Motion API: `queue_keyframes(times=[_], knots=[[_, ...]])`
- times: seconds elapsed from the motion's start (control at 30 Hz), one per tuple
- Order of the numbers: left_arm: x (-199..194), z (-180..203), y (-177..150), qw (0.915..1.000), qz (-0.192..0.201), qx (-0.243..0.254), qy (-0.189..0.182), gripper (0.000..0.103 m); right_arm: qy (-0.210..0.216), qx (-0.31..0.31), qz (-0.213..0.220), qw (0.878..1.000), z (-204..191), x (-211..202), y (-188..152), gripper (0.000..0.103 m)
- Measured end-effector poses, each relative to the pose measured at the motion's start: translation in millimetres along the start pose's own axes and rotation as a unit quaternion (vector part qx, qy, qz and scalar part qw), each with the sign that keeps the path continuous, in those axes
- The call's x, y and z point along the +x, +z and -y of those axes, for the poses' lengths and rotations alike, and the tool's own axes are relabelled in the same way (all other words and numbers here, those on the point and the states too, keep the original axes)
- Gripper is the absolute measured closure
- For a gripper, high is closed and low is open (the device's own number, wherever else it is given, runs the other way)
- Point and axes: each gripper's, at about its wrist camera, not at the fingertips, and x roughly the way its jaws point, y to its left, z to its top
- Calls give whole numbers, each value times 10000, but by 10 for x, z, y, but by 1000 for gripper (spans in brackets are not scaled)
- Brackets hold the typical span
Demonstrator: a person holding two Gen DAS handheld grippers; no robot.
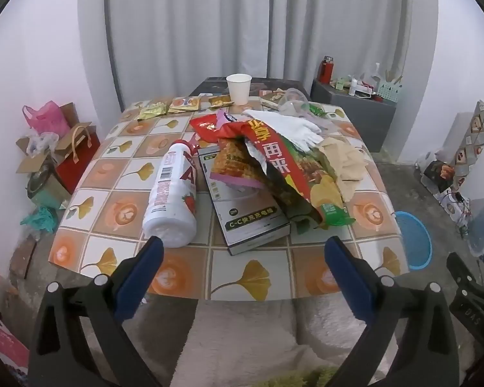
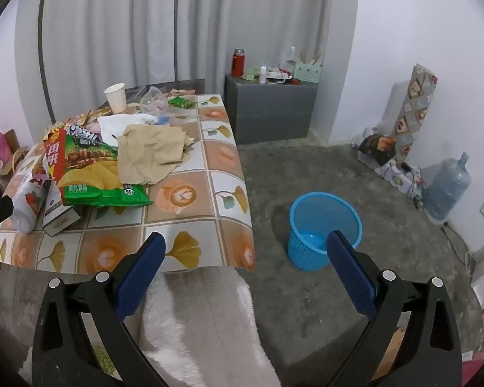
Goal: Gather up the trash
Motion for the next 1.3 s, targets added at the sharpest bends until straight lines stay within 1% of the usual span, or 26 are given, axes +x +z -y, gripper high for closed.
queue_keyframes(times=[0.23,0.3,0.5,0.57,1.3], knots=[[3,-1,-1,10000,-34,-2,-4,6,12,-32,-62,10000,-19,78,-1,8],[3,-6,-3,10000,-32,2,6,6,13,21,30,10000,9,33,-31,8],[-6,-22,-10,10000,-15,5,55,6,33,-4,29,10000,16,42,-15,8],[-6,28,-22,10000,-6,4,65,6,36,-20,31,10000,15,37,-14,8],[15,-64,-6,9998,-61,-5,177,6,52,21,38,10000,44,53,-39,8]])
